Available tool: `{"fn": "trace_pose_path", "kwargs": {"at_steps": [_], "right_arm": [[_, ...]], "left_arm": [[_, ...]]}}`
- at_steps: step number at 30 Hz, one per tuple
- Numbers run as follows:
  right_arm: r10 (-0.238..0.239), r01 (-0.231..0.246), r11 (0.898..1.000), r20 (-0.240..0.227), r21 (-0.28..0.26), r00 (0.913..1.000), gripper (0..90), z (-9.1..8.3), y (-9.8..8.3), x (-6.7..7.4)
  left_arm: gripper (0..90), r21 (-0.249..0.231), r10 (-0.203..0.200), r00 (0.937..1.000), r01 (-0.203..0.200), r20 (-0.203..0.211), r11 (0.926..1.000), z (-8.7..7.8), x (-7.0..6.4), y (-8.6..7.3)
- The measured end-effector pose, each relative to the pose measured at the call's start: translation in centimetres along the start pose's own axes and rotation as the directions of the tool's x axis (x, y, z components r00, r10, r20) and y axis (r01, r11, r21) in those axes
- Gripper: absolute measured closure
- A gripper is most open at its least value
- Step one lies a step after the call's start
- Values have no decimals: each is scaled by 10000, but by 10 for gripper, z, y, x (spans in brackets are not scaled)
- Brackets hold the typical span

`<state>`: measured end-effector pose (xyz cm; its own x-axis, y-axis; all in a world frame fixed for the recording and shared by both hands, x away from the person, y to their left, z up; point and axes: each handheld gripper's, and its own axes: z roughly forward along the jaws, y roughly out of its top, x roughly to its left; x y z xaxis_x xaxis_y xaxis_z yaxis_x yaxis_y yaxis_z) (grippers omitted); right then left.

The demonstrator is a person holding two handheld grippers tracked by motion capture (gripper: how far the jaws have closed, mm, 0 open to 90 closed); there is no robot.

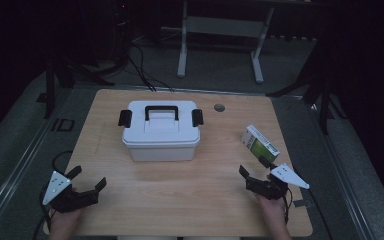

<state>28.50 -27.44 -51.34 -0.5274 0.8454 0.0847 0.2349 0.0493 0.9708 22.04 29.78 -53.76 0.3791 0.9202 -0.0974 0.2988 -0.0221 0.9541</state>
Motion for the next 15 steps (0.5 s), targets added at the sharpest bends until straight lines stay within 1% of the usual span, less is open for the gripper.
{"fn": "trace_pose_path", "kwargs": {"at_steps": [1, 2, 3, 4, 5, 6, 7, 8, 9, 10, 11, 12, 13, 14, 15], "right_arm": [[-128, 132, 9997, -200, 195, 9997, 132, 9, 1, 3], [-215, 222, 9994, -254, 271, 9994, 132, 14, 1, 6], [-215, 222, 9994, -254, 271, 9994, 132, 14, 1, 6], [-252, 262, 9991, -283, 345, 9993, 132, 18, 1, 7], [-261, 276, 9989, -375, 381, 9990, 132, 22, 1, 9], [-349, 370, 9982, -454, 479, 9984, 138, 31, 2, 11], [-349, 370, 9982, -454, 479, 9984, 138, 31, 2, 11], [-388, 415, 9977, -504, 535, 9980, 139, 36, 2, 13], [-510, 541, 9968, -536, 580, 9973, 162, 44, 3, 15], [-559, 592, 9964, -551, 612, 9969, 176, 48, 3, 16], [-598, 632, 9960, -539, 639, 9968, 199, 52, 3, 17], [-607, 645, 9958, -578, 653, 9965, 214, 57, 3, 17], [-612, 649, 9956, -562, 678, 9965, 217, 61, 3, 18], [-612, 649, 9956, -562, 678, 9965, 217, 61, 3, 18], [-526, 579, 9951, -666, 799, 9964, 274, 70, 3, 19]], "left_arm": [[13, -37, 52, 10000, -52, 3, 10000, 2, 0, 1], [13, -56, 54, 10000, -54, 6, 10000, 5, 0, 1], [13, -34, -5, 9999, 6, 113, 10000, 8, 1, 2], [13, -37, -67, 9999, 67, 144, 10000, 11, 2, 2], [13, 20, -79, 9998, 78, 168, 10000, 15, 2, 3], [13, 143, -69, 9996, 65, 287, 9999, 18, 4, 4], [13, 175, -62, 9997, 58, 228, 9998, 22, 4, 5], [13, 238, -40, 9996, 33, 289, 9997, 26, 4, 5], [13, 353, -34, 9995, 23, 311, 9994, 29, 5, 6], [29, 385, -20, 9996, 9, 299, 9993, 33, 5, 7], [42, 477, -7, 9993, -11, 384, 9989, 36, 5, 7], [43, 489, -54, 9995, 39, 312, 9988, 40, 5, 8], [45, 653, -149, 9989, 119, 448, 9978, 48, 7, 10], [46, 653, -149, 9989, 119, 448, 9978, 48, 7, 10], [78, 806, -2, 9987, -40, 519, 9967, 55, 8, 13]]}}
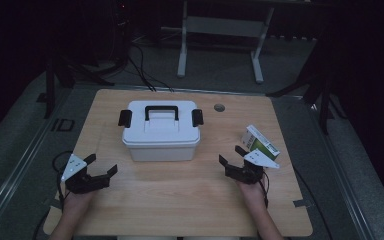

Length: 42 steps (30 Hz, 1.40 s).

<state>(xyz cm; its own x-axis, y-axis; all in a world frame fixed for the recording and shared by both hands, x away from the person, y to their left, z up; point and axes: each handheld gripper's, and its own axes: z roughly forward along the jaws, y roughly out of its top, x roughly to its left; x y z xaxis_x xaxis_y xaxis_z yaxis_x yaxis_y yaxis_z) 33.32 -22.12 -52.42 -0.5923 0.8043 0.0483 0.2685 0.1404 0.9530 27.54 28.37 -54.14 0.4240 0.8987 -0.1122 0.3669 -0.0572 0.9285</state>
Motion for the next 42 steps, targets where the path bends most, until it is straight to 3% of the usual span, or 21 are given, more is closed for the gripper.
{"fn": "trace_pose_path", "kwargs": {"at_steps": [4, 5, 7, 11, 12, 14, 17, 19, 25, 27, 32, 42], "right_arm": [[-121, 126, 9995, -175, 283, 9998, 358, 14, 1, 1], [-215, 230, 9985, -322, 497, 9993, 504, 24, 1, 3], [-317, 336, 9976, -329, 609, 9990, 513, 29, 0, 4], [-293, 341, 9935, -453, 1083, 9985, 804, 49, -3, 6], [-508, 552, 9903, -375, 1278, 9980, 897, 58, -3, 8], [-714, 761, 9861, -366, 1480, 9968, 900, 67, -2, 10], [-664, 720, 9848, -408, 1579, 9970, 900, 78, 1, 13], [-617, 681, 9855, -457, 1554, 9970, 900, 84, 5, 15], [-402, 461, 9890, -445, 1405, 9982, 900, 96, 13, 15], [-169, 227, 9903, -438, 1369, 9989, 900, 105, 16, 13], [-172, 263, 9911, -699, 1307, 9974, 900, 116, 20, 15], [-60, 194, 9920, -1070, 1249, 9942, 900, 120, 22, 21]], "left_arm": [[178, 296, 93, 10000, -93, -21, 9995, 12, 4, 5], [224, 304, 143, 9998, -138, -148, 9994, 15, 5, 7], [258, 434, 170, 9998, -164, -131, 9989, 22, 9, 11], [492, 849, 197, 9998, -201, 55, 9962, 38, 12, 17], [599, 978, 238, 9997, -230, -67, 9949, 43, 11, 18], [684, 1466, 183, 9992, -130, -350, 9891, 59, 12, 19], [855, 1544, 134, 9991, -69, -414, 9880, 67, 13, 21], [896, 1502, 6, 9995, 41, -313, 9886, 72, 15, 23], [899, 1272, -113, 9999, 108, 31, 9918, 81, 18, 30], [900, 1285, 40, 9999, -55, 122, 9917, 85, 18, 32], [899, 1223, 17, 9996, -53, 291, 9925, 89, 17, 33], [900, 1157, 76, 9979, -150, 641, 9932, 94, 13, 33]]}}
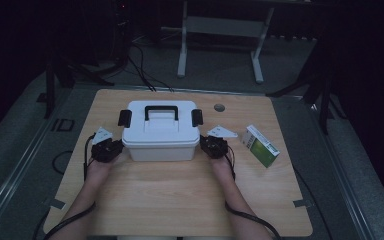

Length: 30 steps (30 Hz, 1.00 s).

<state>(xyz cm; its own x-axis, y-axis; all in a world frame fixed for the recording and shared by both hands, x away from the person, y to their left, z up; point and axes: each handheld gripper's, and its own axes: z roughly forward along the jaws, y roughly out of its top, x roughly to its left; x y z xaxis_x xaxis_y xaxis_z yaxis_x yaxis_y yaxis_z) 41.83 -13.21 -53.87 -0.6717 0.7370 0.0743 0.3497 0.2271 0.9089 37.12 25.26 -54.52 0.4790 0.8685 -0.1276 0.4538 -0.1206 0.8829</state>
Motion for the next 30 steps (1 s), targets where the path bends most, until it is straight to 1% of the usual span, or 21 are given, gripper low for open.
{"fn": "trace_pose_path", "kwargs": {"at_steps": [1, 2, 4, 8, 10, 12, 13, 14, 15, 16, 18, 22, 24, 25, 27, 30], "right_arm": [[-19, 19, 10000, 19, 12, 10000, 900, 0, 0, 1], [-9, 9, 10000, 17, 25, 10000, 900, 0, 0, 1], [8, -8, 10000, 3, 45, 10000, 900, -1, 0, 1], [-39, 39, 9999, -79, 102, 10000, 900, -2, 0, 1], [40, -40, 10000, -53, 88, 10000, 900, -4, -1, 1], [71, -70, 9999, -60, 74, 10000, 900, -5, -2, 1], [35, -34, 9999, -56, 106, 10000, 900, -8, -2, 0], [-7, 7, 9999, -25, 118, 10000, 900, -8, -3, 0], [-7, 7, 9999, -25, 118, 10000, 900, -8, -3, 0], [-110, 109, 9998, 32, 176, 9999, 900, -12, -3, 1], [-170, 170, 9997, 19, 180, 9999, 900, -13, -4, 1], [-302, 302, 9993, 15, 225, 9995, 900, -21, -7, 2], [-304, 305, 9993, -21, 236, 9995, 900, -25, -8, 2], [-304, 305, 9993, -21, 236, 9995, 900, -25, -8, 2], [-252, 253, 9994, -40, 244, 9997, 900, -30, -10, 3], [-293, 295, 9991, -68, 290, 9995, 900, -36, -12, 3]], "left_arm": [[900, -14, -58, 10000, 58, 59, 10000, 0, 1, 0], [900, -10, -34, 10000, 34, 68, 10000, 0, 1, 0], [900, 34, 7, 10000, -7, 44, 10000, 0, 0, 0], [900, 38, -76, 10000, 76, 45, 10000, 0, -1, 0], [900, 50, -121, 9998, 120, 184, 9999, 0, -2, 0], [900, 103, 1, 9998, -3, 218, 9999, -1, -3, 0], [900, 178, 130, 9996, -135, 244, 9998, -1, -5, 1], [900, 178, 130, 9996, -135, 244, 9998, -1, -5, 1], [900, 198, 206, 9995, -211, 248, 9996, -1, -7, 1], [900, 245, 287, 9992, -294, 294, 9993, -2, -9, 1], [900, 249, 313, 9990, -321, 309, 9992, -2, -10, 1], [900, 346, 476, 9979, -491, 440, 9982, -4, -15, 0], [900, 392, 631, 9968, -650, 493, 9971, -6, -19, 0], [900, 392, 631, 9968, -650, 493, 9971, -6, -19, 0], [900, 371, 619, 9967, -639, 533, 9973, -7, -21, -2], [900, 352, 730, 9952, -754, 654, 9965, -9, -27, -4]]}}
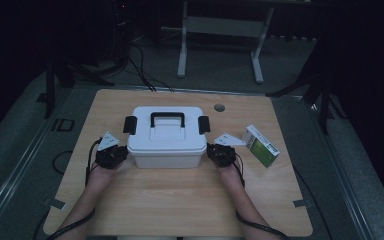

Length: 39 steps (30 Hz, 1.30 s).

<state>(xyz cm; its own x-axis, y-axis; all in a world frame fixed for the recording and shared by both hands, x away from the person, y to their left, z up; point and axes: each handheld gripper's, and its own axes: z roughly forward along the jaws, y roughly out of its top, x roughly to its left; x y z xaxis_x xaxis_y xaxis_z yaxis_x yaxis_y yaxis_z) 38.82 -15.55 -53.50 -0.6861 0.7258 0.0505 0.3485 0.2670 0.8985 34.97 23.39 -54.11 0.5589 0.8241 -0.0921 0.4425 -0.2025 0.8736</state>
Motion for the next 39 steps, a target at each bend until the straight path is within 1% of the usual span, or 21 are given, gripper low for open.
{"fn": "trace_pose_path", "kwargs": {"at_steps": [1, 2, 3, 4, 5, 7, 8, 14, 18, 20, 21, 22, 23, 24, 27, 32, 33, 35, 36, 38, 39], "right_arm": [[0, 0, 10000, 0, 0, 10000, 900, 0, 0, 0], [-22, 22, 10000, 25, 13, 10000, 900, -5, -2, 0], [-29, 29, 10000, 29, 22, 10000, 900, -7, -3, 0], [-18, 18, 10000, 51, 17, 10000, 900, -9, -4, -1], [-18, 18, 10000, 51, 17, 10000, 900, -9, -4, -1], [75, -75, 10000, 27, 13, 10000, 900, -16, -7, -2], [75, -75, 10000, 27, 13, 10000, 900, -16, -7, -2], [-65, 65, 10000, 24, 40, 10000, 900, -30, -13, 0], [23, -23, 10000, -9, 17, 10000, 900, -36, -17, 1], [37, -37, 10000, -32, 8, 10000, 900, -40, -19, 2], [20, -20, 10000, -43, 13, 10000, 900, -45, -22, 3], [20, -20, 10000, -43, 13, 10000, 900, -45, -22, 3], [32, -32, 10000, -58, -15, 10000, 900, -50, -24, 4], [32, -32, 10000, -58, -15, 10000, 900, -50, -24, 4], [83, -84, 9999, -139, -61, 9999, 900, -57, -28, 6], [-134, 134, 9999, -201, -20, 9997, 900, -69, -34, 9], [-237, 237, 9997, -195, 7, 9995, 900, -74, -36, 10], [-197, 197, 9998, -275, -7, 9994, 900, -79, -38, 11], [-197, 197, 9998, -275, -7, 9994, 900, -79, -38, 11], [-76, 73, 9999, -311, -87, 9995, 900, -86, -43, 13], [-76, 73, 9999, -311, -87, 9995, 900, -86, -43, 13]], "left_arm": [[900, 0, 0, 10000, 0, 0, 10000, 0, 0, 0], [900, -23, -15, 10000, 15, 32, 10000, 0, -2, -1], [900, 3, 39, 10000, -39, 84, 10000, -1, -5, -1], [900, 24, 136, 9998, -136, 173, 9999, -2, -10, -2], [900, 24, 136, 9998, -136, 173, 9999, -2, -10, -2], [900, 88, 259, 9994, -261, 226, 9996, -3, -14, -2], [900, 99, 312, 9993, -315, 225, 9995, -3, -16, -2], [900, 68, 295, 9987, -298, 424, 9995, -7, -26, -6], [900, 68, 302, 9977, -307, 605, 9995, -10, -34, -9], [900, 77, 402, 9970, -408, 654, 9991, -12, -37, -10], [900, 99, 435, 9967, -443, 679, 9990, -13, -40, -10], [900, 81, 470, 9967, -476, 664, 9988, -13, -41, -11], [900, 94, 521, 9962, -529, 703, 9986, -15, -44, -12], [900, 100, 515, 9959, -524, 738, 9986, -15, -45, -12], [900, 104, 684, 9940, -696, 850, 9975, -19, -51, -14], [900, 109, 955, 9901, -971, 1026, 9952, -24, -60, -18], [900, 100, 964, 9896, -981, 1066, 9951, -24, -62, -18], [900, 148, 886, 9893, -909, 1163, 9958, -26, -64, -19], [900, 135, 912, 9891, -934, 1159, 9955, -26, -66, -19], [900, 194, 920, 9876, -952, 1270, 9953, -28, -69, -20], [900, 207, 951, 9874, -984, 1265, 9949, -28, -71, -20]]}}
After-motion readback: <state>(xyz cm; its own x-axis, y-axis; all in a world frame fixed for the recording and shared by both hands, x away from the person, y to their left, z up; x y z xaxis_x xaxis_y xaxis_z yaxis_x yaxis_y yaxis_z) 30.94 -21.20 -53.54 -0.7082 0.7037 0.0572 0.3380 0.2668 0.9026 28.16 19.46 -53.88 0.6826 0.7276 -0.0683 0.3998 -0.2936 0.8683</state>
